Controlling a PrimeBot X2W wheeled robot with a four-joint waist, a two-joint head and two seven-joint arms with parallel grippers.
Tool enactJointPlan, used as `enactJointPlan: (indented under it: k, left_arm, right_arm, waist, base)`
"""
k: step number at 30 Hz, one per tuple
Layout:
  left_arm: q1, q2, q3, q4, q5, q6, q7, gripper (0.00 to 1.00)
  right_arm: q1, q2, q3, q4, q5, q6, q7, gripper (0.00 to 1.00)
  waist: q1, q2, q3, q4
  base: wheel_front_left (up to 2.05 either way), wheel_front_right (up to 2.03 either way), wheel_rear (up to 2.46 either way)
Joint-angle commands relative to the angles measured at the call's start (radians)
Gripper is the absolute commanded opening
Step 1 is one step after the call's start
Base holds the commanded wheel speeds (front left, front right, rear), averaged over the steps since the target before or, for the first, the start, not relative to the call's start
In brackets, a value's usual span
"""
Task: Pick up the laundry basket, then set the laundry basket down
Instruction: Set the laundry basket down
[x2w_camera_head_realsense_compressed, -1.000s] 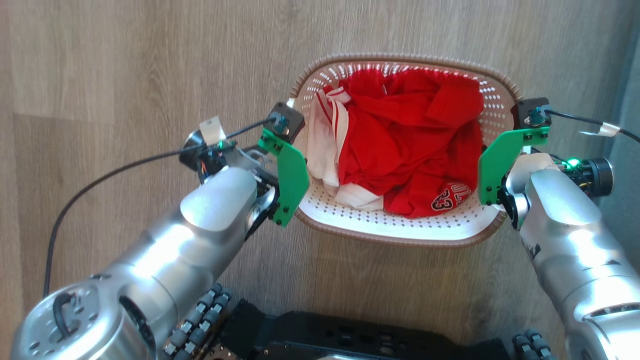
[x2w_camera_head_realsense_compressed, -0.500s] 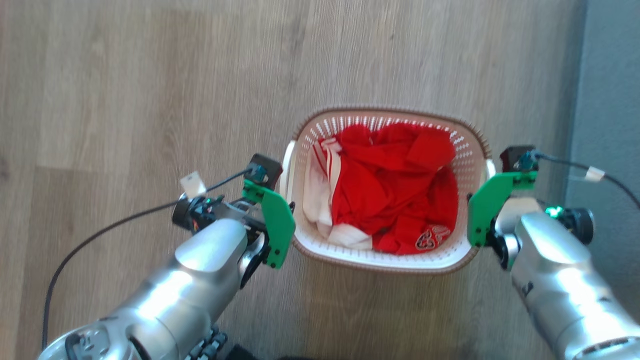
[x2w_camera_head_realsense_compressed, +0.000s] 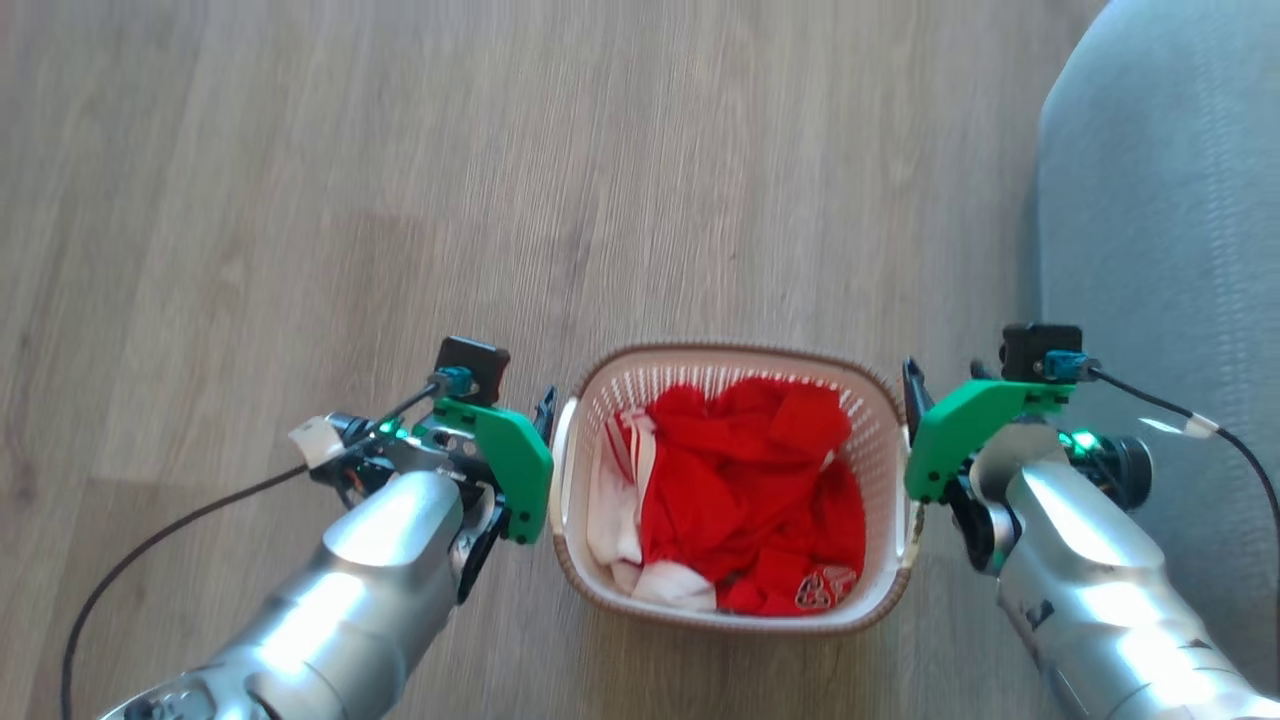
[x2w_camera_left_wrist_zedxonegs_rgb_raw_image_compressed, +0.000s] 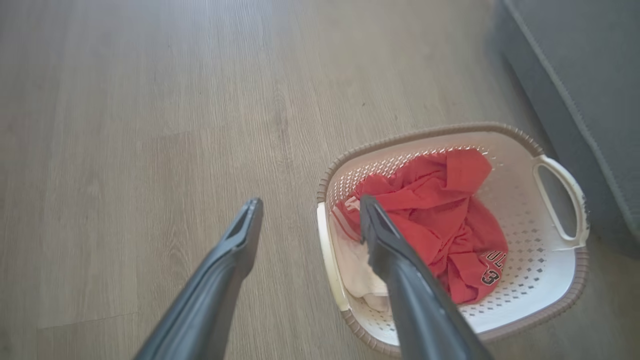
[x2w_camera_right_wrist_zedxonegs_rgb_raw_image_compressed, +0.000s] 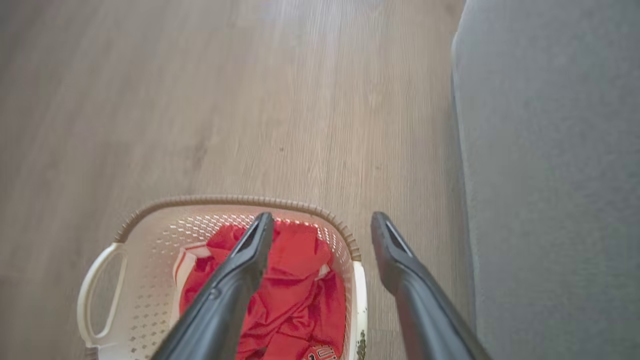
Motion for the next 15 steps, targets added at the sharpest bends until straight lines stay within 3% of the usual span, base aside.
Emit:
enactJointPlan:
  k: [1, 3, 7, 11, 15]
  left_arm:
    - [-0.018, 0.017, 0.032, -0.006, -0.007, 0.005, -0.015, 1.0]
    - [-0.024, 0.022, 0.088, -0.043, -0.009, -0.001, -0.02, 1.0]
    - [-0.001, 0.078, 0.208, -0.201, 0.12, 0.062, -0.021, 1.0]
    - [0.088, 0.132, 0.393, -0.443, 0.298, 0.129, -0.021, 1.0]
    - [0.219, 0.153, 0.576, -0.665, 0.472, 0.156, -0.021, 1.0]
  right_arm:
    - [0.016, 0.019, 0.024, -0.033, 0.008, 0.005, -0.028, 1.0]
    - [0.019, 0.019, 0.025, -0.053, 0.015, 0.005, -0.07, 1.0]
    - [0.03, 0.019, -0.036, -0.116, -0.012, 0.005, -0.101, 1.0]
    - [0.108, 0.019, -0.123, -0.318, -0.038, 0.005, -0.102, 1.0]
    - [0.199, 0.019, -0.178, -0.531, -0.037, 0.005, -0.102, 1.0]
  waist:
    - [0.0001, -0.0001, -0.062, -0.01]
    - [0.0001, -0.0001, -0.098, -0.01]
    - [0.0001, -0.0001, -0.153, -0.01]
    - [0.0001, -0.0001, -0.196, -0.009]
    - [0.0001, -0.0001, -0.228, -0.01]
  base:
    - [0.0, 0.0, 0.0]
    - [0.0, 0.0, 0.0]
    - [0.0, 0.0, 0.0]
    - [0.0, 0.0, 0.0]
    - [0.0, 0.0, 0.0]
